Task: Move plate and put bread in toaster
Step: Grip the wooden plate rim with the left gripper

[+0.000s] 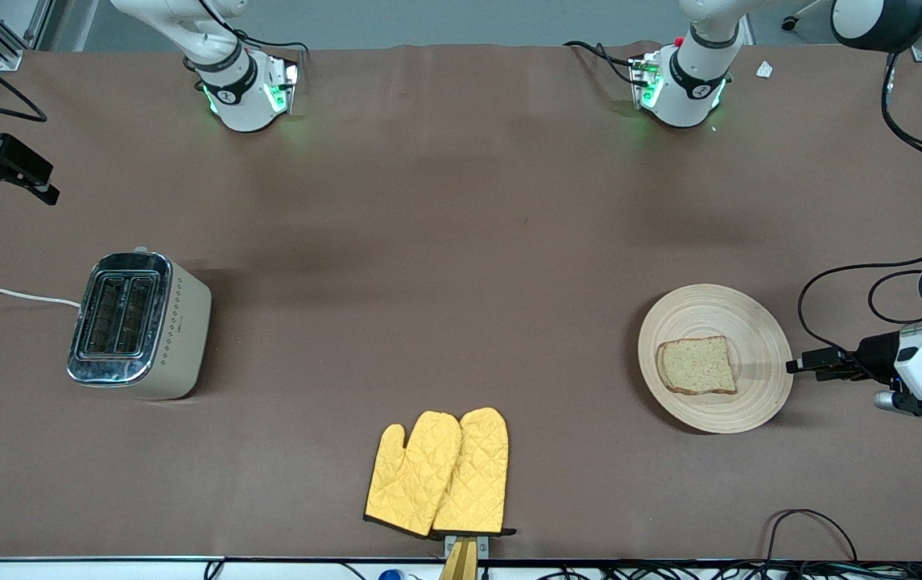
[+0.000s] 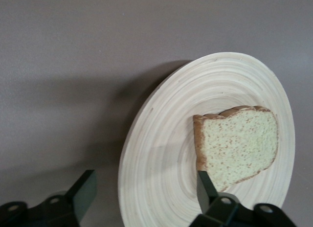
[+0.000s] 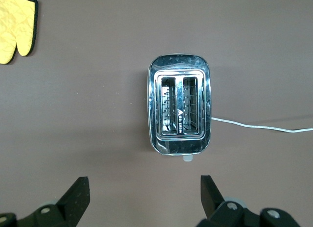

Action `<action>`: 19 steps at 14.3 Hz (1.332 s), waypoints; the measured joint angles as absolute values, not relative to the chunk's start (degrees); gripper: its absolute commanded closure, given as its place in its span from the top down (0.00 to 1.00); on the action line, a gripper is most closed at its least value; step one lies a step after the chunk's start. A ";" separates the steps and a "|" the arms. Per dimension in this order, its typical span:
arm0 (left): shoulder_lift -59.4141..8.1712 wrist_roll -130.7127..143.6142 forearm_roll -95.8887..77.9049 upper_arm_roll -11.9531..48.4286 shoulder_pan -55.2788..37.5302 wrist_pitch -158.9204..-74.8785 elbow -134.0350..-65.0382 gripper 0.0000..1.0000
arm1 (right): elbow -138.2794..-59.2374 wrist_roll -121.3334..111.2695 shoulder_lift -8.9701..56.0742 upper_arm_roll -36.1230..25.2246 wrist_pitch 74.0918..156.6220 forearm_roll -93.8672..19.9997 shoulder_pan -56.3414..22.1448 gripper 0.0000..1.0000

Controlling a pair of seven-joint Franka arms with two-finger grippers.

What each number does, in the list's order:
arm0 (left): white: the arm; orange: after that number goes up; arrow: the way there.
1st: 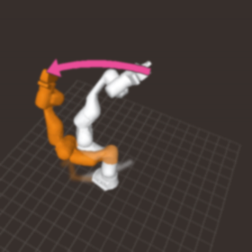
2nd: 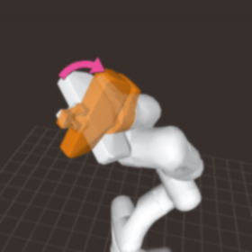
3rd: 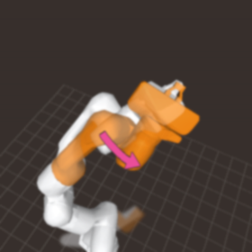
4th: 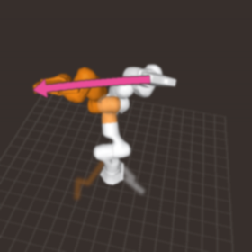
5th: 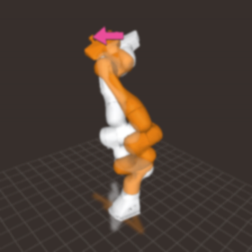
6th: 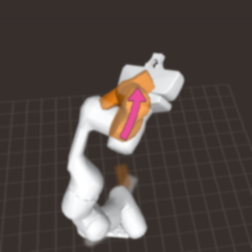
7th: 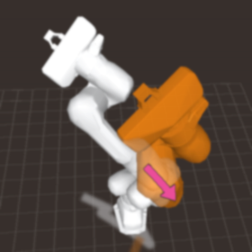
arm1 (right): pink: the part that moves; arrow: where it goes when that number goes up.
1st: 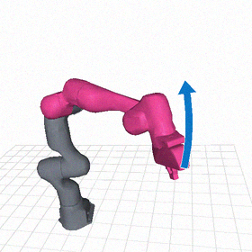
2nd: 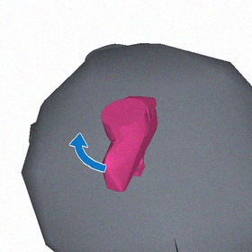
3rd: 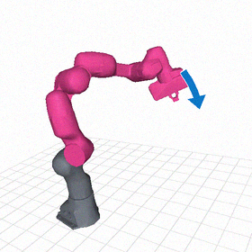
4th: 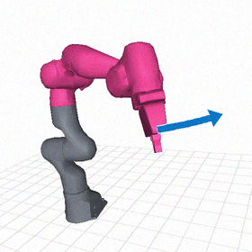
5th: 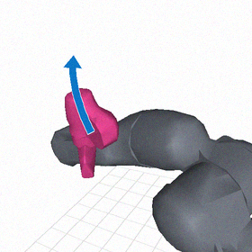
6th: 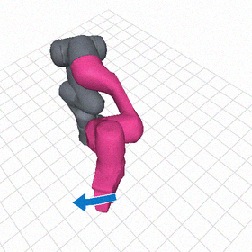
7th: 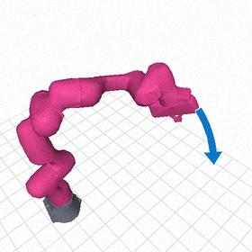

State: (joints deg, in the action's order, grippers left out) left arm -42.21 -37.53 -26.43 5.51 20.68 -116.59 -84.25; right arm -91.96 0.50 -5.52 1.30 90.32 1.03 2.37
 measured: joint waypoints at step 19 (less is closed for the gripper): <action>-48.61 -47.32 -38.97 5.65 24.97 -111.44 -84.12 0.07 | -91.95 0.50 -5.52 1.31 90.32 1.04 2.37 1.00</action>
State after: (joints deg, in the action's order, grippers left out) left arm -48.61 -47.32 -38.97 5.65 24.97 -111.44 -84.12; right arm -91.95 0.50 -5.52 1.31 90.32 1.04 2.37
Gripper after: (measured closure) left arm 0.802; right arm 0.000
